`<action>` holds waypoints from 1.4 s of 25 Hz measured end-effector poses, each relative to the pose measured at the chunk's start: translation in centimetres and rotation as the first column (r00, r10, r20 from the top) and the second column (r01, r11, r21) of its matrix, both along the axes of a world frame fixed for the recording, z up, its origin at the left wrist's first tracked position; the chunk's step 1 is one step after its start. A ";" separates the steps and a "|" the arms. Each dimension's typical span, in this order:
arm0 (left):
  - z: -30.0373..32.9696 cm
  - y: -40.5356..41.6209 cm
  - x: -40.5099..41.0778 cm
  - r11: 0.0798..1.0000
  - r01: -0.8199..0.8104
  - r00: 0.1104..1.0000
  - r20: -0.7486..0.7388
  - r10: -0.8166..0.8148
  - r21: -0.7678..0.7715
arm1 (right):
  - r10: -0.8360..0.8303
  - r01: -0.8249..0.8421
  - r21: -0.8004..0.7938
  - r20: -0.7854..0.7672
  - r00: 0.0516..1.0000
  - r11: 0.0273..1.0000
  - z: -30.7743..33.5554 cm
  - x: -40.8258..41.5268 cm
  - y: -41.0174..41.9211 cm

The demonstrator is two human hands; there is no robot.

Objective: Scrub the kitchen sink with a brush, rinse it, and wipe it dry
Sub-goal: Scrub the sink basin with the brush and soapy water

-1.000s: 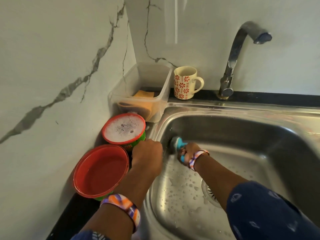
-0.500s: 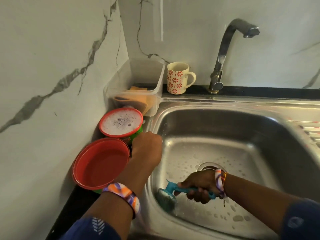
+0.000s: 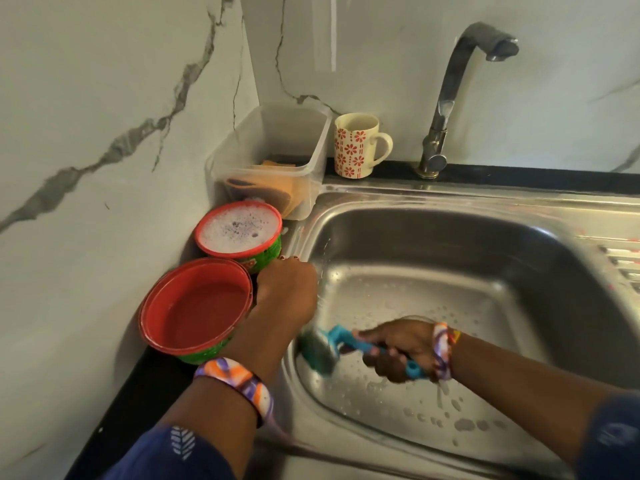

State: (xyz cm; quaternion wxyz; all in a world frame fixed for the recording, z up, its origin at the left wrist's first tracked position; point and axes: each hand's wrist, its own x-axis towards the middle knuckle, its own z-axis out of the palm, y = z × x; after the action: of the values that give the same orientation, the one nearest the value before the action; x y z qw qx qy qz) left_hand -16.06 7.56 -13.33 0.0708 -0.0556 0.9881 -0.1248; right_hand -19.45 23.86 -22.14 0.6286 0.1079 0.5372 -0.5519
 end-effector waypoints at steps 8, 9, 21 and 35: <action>-0.8 0.0 0.9 0.996 -0.092 0.996 -0.008 0.091 -0.010 | -0.480 0.468 -0.144 -0.061 0.875 0.872 1.2 -7.0 -3.8; -1.0 0.3 1.3 0.993 -0.113 0.994 -0.009 0.113 -0.011 | -0.462 0.453 -0.128 -0.052 0.885 0.882 0.9 -6.9 -3.7; -3.8 2.6 9.0 0.901 -0.373 0.911 -0.098 0.401 0.221 | 0.706 -0.647 0.296 -0.176 0.686 0.702 -0.3 -1.0 4.4; -3.2 1.7 9.1 0.730 -0.453 0.802 -0.124 0.585 0.512 | 0.245 -0.262 -0.044 -0.233 0.941 0.964 0.9 1.4 1.1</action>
State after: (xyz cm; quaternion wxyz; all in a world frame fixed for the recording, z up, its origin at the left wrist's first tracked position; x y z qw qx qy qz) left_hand -6.94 9.28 -16.57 -0.0245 -0.3305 0.9321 0.1458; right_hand -18.02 24.94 -21.28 0.6330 -0.0488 0.5933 -0.4949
